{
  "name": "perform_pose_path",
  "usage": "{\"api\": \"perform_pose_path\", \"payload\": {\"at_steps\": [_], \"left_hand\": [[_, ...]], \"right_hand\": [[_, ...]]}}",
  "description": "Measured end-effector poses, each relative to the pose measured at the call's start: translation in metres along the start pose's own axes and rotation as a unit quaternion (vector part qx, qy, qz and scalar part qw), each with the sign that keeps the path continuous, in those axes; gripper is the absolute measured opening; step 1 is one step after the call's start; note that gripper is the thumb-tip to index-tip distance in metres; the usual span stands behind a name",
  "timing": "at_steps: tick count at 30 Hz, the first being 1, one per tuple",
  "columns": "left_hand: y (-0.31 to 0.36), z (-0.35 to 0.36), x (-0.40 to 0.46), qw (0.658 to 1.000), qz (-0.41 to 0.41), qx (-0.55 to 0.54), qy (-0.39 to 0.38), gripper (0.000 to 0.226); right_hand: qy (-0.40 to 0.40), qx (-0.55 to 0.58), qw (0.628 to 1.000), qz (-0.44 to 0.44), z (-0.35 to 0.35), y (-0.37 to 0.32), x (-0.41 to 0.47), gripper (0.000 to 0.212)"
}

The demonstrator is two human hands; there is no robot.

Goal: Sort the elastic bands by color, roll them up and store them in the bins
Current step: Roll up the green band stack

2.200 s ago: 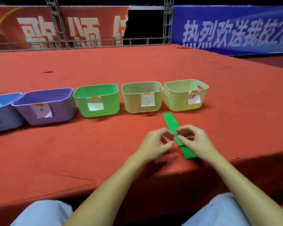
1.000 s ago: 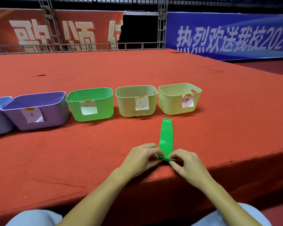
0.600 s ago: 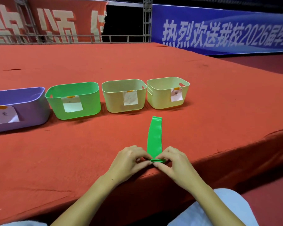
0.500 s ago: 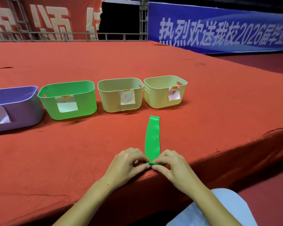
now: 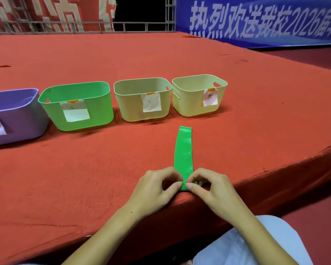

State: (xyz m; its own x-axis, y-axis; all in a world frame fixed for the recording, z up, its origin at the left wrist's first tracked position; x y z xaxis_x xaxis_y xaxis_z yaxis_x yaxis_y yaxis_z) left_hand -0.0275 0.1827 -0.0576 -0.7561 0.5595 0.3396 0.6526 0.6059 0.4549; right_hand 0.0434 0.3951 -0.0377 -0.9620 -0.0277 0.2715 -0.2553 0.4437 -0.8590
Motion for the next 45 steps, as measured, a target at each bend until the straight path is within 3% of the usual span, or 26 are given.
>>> {"api": "perform_pose_path", "payload": {"at_steps": [7,13,24,29,38,45], "left_hand": [[0.004,0.001,-0.002,0.999,-0.002,0.052,0.017,0.02],[0.008,-0.004,-0.004,0.999,0.026,0.041,0.022,0.013],[0.005,-0.002,-0.005,0.989,0.064,0.136,0.004,0.024],[0.008,0.001,-0.002,0.989,0.049,0.137,-0.011,0.03],[0.0,-0.001,0.001,0.995,0.029,0.09,-0.041,0.035],[0.003,-0.006,-0.001,0.995,0.055,0.086,-0.024,0.021]], "right_hand": [[0.017,-0.04,0.999,0.01,0.003,0.005,0.002,0.005],[0.005,-0.106,0.994,0.01,0.005,0.012,0.003,0.021],[0.02,-0.132,0.991,0.004,0.01,0.008,0.003,0.009],[-0.022,-0.134,0.991,-0.003,0.005,0.002,-0.001,0.021],[-0.039,-0.162,0.986,-0.026,0.003,0.004,-0.001,0.015],[-0.05,-0.187,0.981,-0.016,0.007,0.008,0.003,0.024]]}}
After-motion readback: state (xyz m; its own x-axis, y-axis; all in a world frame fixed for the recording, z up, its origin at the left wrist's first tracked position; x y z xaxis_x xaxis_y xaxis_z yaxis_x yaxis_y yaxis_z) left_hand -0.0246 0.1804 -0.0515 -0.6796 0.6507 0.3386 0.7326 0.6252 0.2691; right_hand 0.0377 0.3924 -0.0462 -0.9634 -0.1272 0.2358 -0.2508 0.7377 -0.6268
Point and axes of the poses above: each hand's wrist, its own x-axis towards the middle knuckle, its own z-axis out of the palm, y = z × x, the point moved 1 cm from there along x, towards the middle knuckle, and after that the axes turned 15 degrees about x, right-handed, at the moved point
